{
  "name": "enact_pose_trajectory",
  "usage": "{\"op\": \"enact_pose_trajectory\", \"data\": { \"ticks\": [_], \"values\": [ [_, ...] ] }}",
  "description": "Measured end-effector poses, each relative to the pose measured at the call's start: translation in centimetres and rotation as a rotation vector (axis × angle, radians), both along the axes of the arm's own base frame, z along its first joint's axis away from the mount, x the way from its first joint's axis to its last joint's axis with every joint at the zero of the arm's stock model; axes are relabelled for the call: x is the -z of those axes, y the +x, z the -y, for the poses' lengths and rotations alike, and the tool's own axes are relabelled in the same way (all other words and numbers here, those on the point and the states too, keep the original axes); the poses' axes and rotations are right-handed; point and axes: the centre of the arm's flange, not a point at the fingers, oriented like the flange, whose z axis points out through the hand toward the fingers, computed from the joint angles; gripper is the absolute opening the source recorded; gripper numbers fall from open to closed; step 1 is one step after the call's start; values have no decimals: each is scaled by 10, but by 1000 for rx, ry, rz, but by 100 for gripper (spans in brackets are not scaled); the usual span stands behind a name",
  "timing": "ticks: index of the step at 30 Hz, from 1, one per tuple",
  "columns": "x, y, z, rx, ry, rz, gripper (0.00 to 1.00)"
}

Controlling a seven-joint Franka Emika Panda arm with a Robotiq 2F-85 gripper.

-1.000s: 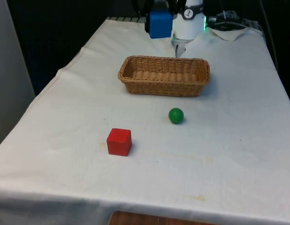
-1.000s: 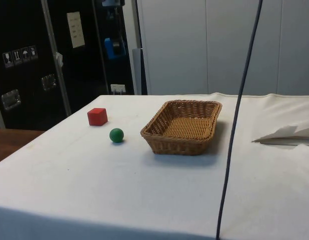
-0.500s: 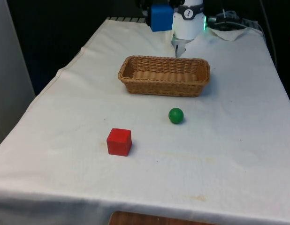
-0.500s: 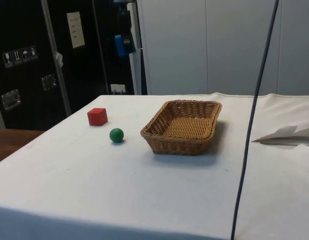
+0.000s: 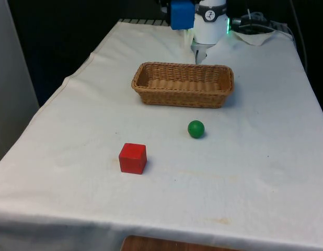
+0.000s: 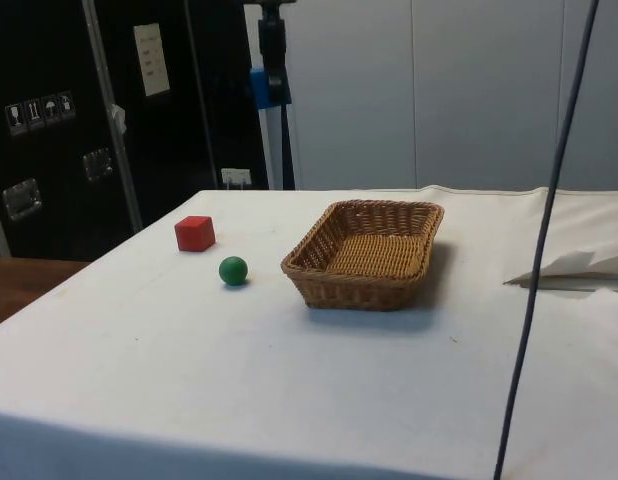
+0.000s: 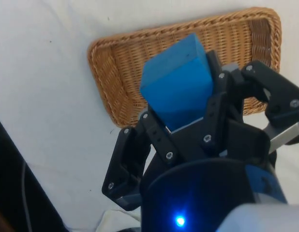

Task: Place all non-red objects into the basket.

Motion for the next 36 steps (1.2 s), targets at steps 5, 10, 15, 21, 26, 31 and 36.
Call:
{"op": "enact_pose_trajectory", "data": {
  "ticks": [5,10,15,21,26,31,36],
  "values": [
    [0,-16,1,-5,16,20,3],
    [1,-27,1,-9,23,31,3],
    [12,-41,0,-12,33,43,3],
    [29,-59,-1,-17,39,62,3],
    [43,-75,-1,-19,45,71,3],
    [57,-89,-1,-23,47,81,3],
    [74,-104,-2,-24,53,88,3]
  ]
}}
